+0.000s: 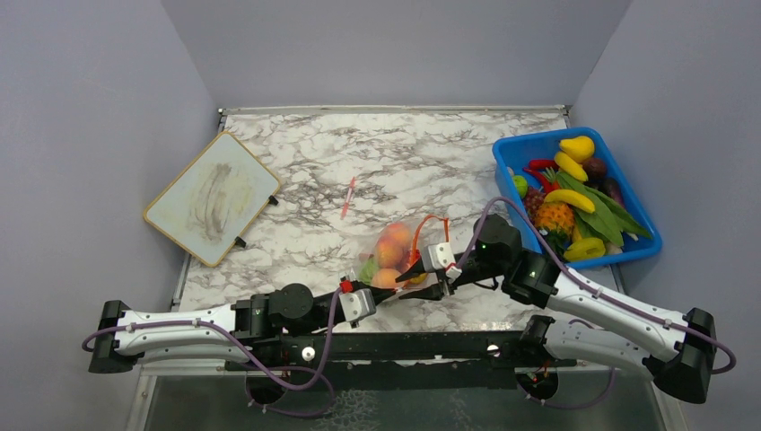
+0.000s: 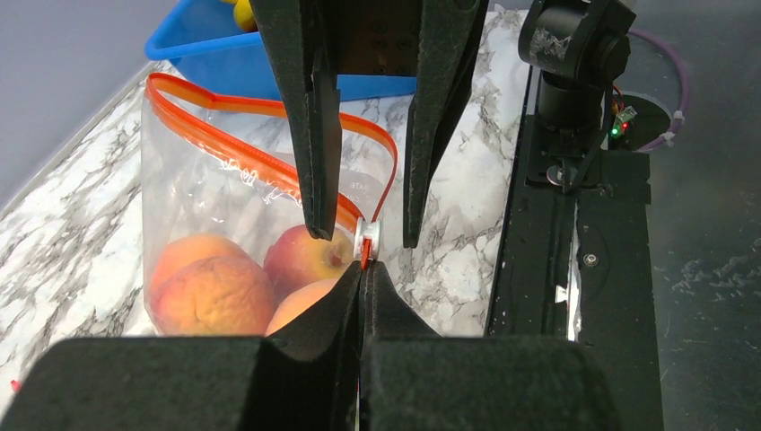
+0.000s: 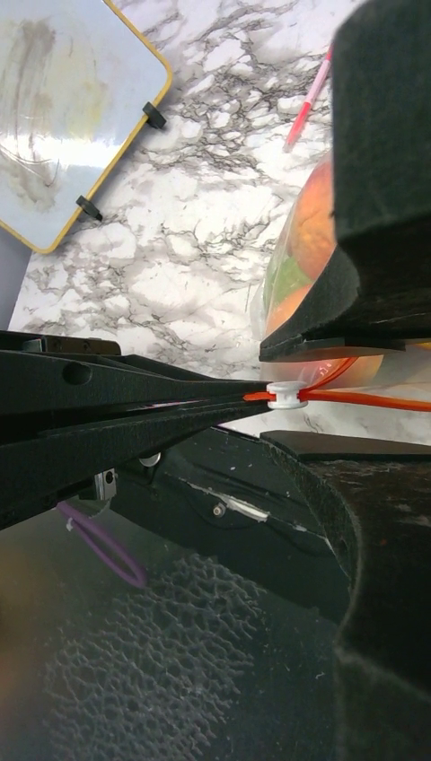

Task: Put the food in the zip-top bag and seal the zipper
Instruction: Zip the zipper food storage bag at the center of the board.

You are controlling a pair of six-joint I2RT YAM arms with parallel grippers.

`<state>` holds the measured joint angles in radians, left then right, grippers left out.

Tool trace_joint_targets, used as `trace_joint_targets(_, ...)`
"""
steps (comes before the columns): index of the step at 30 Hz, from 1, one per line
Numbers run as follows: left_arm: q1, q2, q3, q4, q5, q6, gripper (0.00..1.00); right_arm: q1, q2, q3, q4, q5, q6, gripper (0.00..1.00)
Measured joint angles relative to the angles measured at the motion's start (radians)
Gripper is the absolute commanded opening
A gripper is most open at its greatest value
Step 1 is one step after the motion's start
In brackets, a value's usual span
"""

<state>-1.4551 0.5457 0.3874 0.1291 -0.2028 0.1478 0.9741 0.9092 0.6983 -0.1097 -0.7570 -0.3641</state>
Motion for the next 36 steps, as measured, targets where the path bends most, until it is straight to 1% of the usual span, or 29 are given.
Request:
trace_joint_targets(3, 0.000, 0.000, 0.000, 0.000, 0.000, 0.000, 0.00, 0.002, 0.006, 0.000, 0.000, 0.010, -0.002, 0.29)
trace_joint_targets(7, 0.000, 0.000, 0.000, 0.000, 0.000, 0.000, 0.00, 0.002, 0.015, 0.000, -0.002, 0.023, -0.008, 0.12)
trace_joint_targets(10, 0.000, 0.000, 0.000, 0.000, 0.000, -0.001, 0.00, 0.006, 0.015, 0.000, -0.003, 0.035, -0.010, 0.04)
trace_joint_targets(12, 0.000, -0.001, 0.000, -0.001, 0.000, -0.002, 0.00, 0.007, 0.013, 0.000, -0.005, 0.041, -0.015, 0.01)
trace_joint_targets(28, 0.000, -0.059, 0.000, -0.013, 0.001, -0.008, 0.00, 0.015, -0.076, 0.000, -0.108, 0.204, -0.069, 0.01)
trace_joint_targets(29, 0.000, -0.058, 0.000, -0.013, 0.001, -0.008, 0.02, 0.015, -0.076, 0.000, -0.108, 0.207, -0.070, 0.01)
trace_joint_targets(34, 0.000, -0.034, 0.000, -0.008, 0.001, -0.006, 0.24, 0.015, -0.074, 0.000, -0.101, 0.206, -0.060, 0.01)
trace_joint_targets(36, 0.000, -0.014, 0.008, -0.008, 0.006, -0.005, 0.28, 0.014, -0.073, 0.000, -0.095, 0.205, -0.056, 0.01)
